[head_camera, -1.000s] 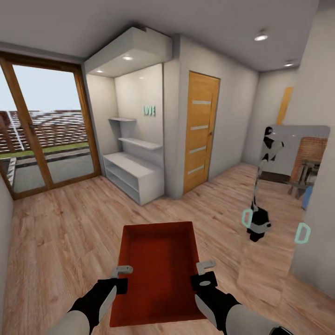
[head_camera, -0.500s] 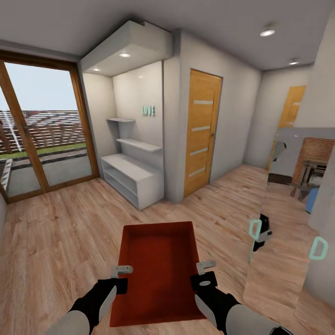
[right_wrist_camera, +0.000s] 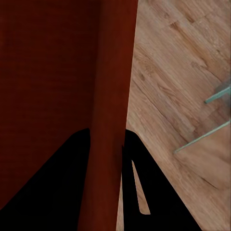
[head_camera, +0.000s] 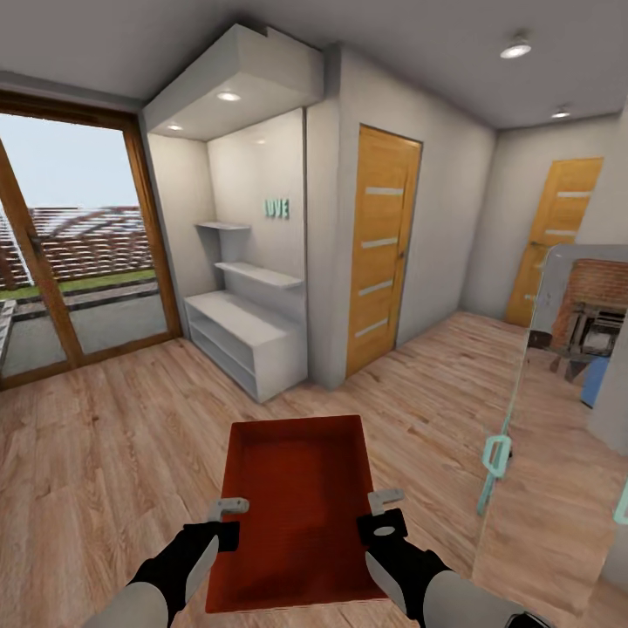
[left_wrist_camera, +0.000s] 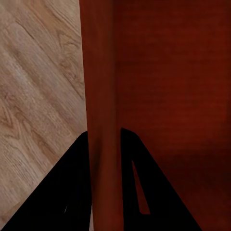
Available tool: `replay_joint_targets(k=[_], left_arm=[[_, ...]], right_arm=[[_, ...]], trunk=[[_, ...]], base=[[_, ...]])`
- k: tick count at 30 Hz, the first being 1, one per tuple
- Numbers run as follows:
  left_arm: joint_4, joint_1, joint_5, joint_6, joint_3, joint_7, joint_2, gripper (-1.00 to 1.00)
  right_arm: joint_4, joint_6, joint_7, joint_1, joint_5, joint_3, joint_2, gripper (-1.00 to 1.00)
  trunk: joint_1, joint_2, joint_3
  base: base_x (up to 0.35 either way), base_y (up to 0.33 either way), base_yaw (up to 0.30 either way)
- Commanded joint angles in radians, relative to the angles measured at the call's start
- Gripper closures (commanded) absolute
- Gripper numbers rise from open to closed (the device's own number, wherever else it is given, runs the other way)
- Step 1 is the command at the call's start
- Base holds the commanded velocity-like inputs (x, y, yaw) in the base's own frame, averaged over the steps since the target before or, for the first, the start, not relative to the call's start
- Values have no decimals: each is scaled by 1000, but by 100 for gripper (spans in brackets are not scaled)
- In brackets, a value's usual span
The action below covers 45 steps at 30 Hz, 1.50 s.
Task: Move the two storage containers from the living room to the garage. In the garage, place one container on the floor and stack the other container on top of it (either order is fine).
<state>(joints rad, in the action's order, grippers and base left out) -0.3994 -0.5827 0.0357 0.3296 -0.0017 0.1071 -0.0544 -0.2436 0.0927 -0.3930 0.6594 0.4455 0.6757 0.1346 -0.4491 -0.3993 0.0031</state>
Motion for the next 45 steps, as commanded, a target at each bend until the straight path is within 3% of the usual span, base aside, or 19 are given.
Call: replay_joint_targets(k=[1,38,45], left_arm=[[-3,0,-12,6,9,6,-1,100],[-3,0,-13,6,9,6,-1,100],[-3,0,-12,6,9,6,-1,100]], right_arm=[[-17,7,14,0,10,-1,0,100],[-16,7,14,0,10,-2,0,100],[-16,7,14,0,10,-2,2,100]], trunk=[[-1,-1,0],[-1,-1,0],[-1,-1,0]], base=[[322,0,0],[322,0,-1],[322,0,-202]])
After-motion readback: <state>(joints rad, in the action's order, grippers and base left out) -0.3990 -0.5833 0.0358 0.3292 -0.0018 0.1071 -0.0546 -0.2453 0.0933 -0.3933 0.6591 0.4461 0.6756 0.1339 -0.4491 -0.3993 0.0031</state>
